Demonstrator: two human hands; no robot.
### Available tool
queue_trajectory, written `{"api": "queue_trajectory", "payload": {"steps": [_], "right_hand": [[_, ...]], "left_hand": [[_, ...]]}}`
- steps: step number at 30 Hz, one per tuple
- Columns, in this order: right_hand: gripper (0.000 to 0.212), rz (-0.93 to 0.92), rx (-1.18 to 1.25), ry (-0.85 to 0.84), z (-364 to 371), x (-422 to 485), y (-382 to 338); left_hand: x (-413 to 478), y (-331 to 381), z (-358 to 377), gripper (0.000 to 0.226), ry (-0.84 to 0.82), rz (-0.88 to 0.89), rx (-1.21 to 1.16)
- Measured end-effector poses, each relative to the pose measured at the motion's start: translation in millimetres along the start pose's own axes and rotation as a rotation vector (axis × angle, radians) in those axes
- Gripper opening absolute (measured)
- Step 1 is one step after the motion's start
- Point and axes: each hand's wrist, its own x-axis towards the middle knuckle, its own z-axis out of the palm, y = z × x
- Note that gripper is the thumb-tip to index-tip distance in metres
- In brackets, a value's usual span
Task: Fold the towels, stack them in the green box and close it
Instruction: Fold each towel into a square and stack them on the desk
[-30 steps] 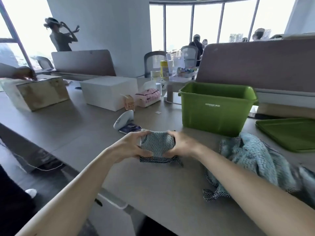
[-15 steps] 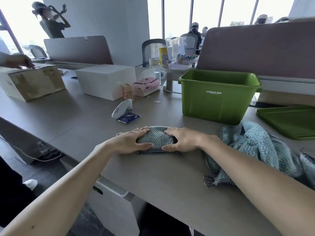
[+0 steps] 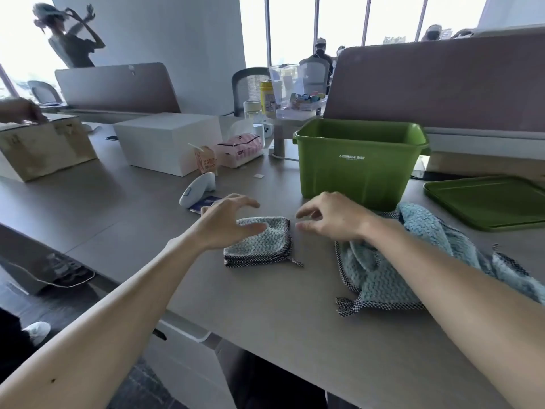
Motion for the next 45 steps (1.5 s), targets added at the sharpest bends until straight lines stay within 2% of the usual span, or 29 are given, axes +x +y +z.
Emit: {"api": "queue_trajectory", "payload": {"steps": [4, 7, 9, 12, 15, 17, 20, 25, 27, 29, 31, 34, 36, 42, 45], "right_hand": [[0.016, 0.128, 0.034, 0.273, -41.3, -31.9, 29.6], [0.012, 0.285, 0.049, 0.394, -70.9, -63.7, 63.9], [0.014, 0.4, 0.028, 0.414, -84.3, -84.9, 87.3], [0.016, 0.562, 0.025, 0.319, -90.2, -107.6, 118.6], [0.02, 0.672, 0.064, 0.201, -87.0, -118.3, 143.3], [0.035, 0.709, 0.132, 0.122, -85.1, -121.7, 152.6], [0.052, 0.693, 0.187, 0.073, -79.2, -121.7, 161.3], [0.049, 0.598, 0.215, 0.162, -86.8, -120.7, 165.0], [0.044, 0.56, 0.23, 0.229, -94.6, -120.9, 166.7], [0.039, 0.515, 0.26, 0.278, -98.6, -120.6, 168.2], [0.035, 0.47, 0.286, 0.312, -100.1, -121.7, 167.2], [0.034, 0.393, 0.302, 0.367, -101.7, -124.0, 164.9], [0.03, 0.331, 0.271, 0.382, -102.9, -124.2, 161.9], [0.016, 0.298, 0.105, 0.206, -103.2, -121.7, 152.2], [0.02, 0.289, 0.12, 0.2, -106.0, -125.7, 151.6]], "left_hand": [[27.5, 48.8, 15.4, 0.033, 0.052, 0.093, -0.143], [48.7, 95.1, 38.4, 0.024, 0.019, 0.168, -0.237], [62.4, 124.2, 55.9, 0.028, -0.035, 0.208, -0.233], [79.3, 162.7, 81.1, 0.046, -0.192, 0.23, -0.225], [96.4, 195.6, 101.9, 0.077, -0.245, 0.122, -0.267], [107.9, 212.8, 114.2, 0.082, -0.307, 0.054, -0.275], [123.2, 224.6, 132.2, 0.063, -0.367, 0.061, -0.27], [139.1, 230.9, 128.1, 0.024, -0.324, 0.104, -0.524], [141.5, 232.0, 117.5, 0.033, -0.318, 0.16, -0.603], [142.2, 229.2, 108.8, 0.051, -0.391, 0.25, -0.677], [141.8, 225.8, 103.1, 0.053, -0.444, 0.33, -0.693], [142.4, 226.3, 98.0, 0.026, -0.36, 0.43, -0.583], [140.0, 229.2, 96.5, 0.016, -0.293, 0.446, -0.577], [135.4, 235.8, 89.9, 0.019, -0.041, 0.511, -0.462], [133.2, 236.4, 83.0, 0.021, 0.056, 0.55, -0.41]]}}
